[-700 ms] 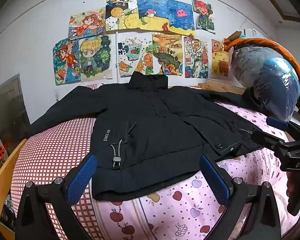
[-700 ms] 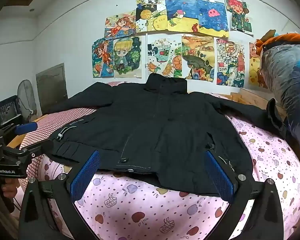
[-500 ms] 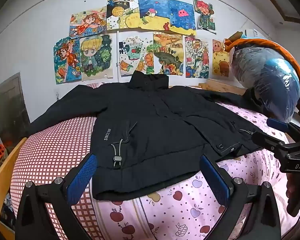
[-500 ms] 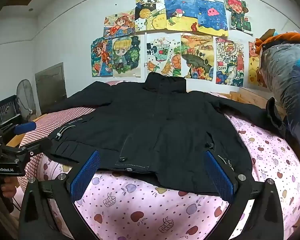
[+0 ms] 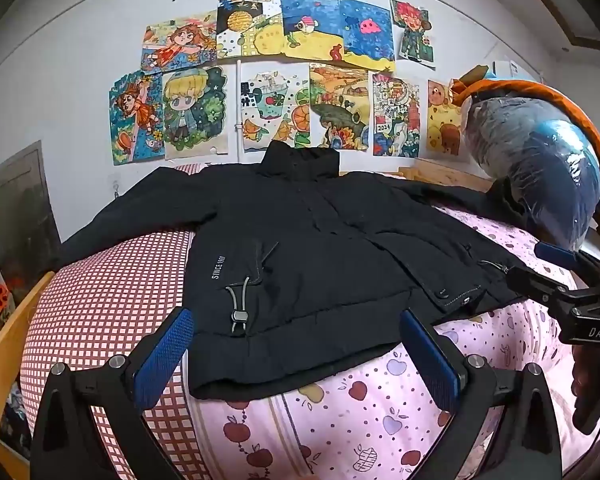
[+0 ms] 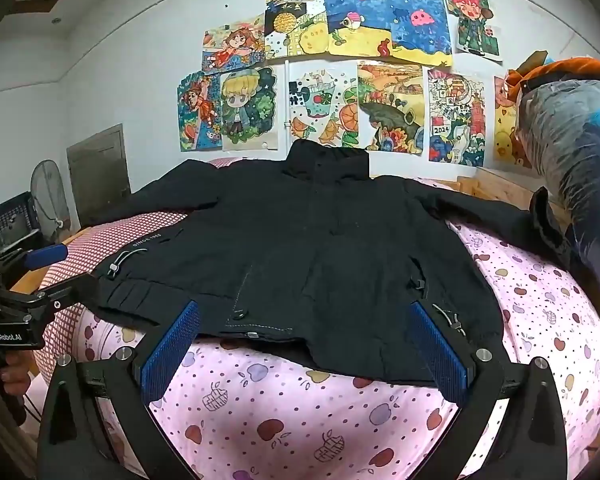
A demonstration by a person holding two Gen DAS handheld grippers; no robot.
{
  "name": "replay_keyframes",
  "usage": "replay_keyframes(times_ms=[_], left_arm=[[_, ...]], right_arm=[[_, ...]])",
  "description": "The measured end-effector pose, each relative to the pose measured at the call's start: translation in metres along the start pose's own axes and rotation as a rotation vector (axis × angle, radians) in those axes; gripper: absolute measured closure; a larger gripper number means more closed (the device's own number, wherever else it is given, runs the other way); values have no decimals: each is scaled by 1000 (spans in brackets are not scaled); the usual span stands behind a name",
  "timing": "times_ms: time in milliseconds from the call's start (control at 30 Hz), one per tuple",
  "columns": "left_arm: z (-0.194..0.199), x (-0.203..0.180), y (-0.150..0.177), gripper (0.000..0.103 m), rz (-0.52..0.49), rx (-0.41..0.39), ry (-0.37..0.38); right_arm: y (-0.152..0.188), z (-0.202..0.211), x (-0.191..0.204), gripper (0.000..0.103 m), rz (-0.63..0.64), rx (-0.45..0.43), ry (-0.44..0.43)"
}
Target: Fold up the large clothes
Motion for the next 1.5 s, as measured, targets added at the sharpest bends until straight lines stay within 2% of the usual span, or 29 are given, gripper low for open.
replay_keyframes(times_ms=[1500], left_arm=[[2, -6, -5, 0, 2, 0, -5]], right_arm=[[5, -3, -12, 1, -25, 16, 4]])
Point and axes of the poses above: each gripper's, at about its wrist camera, not at the fingertips, and z roughly against the way its jaws point, x to its left, y to its underside, the point moved 4 cm from there along -z, roughly the way its jaws point, and after that the axes turned 14 degrees about -x, right-handed, at the moved point
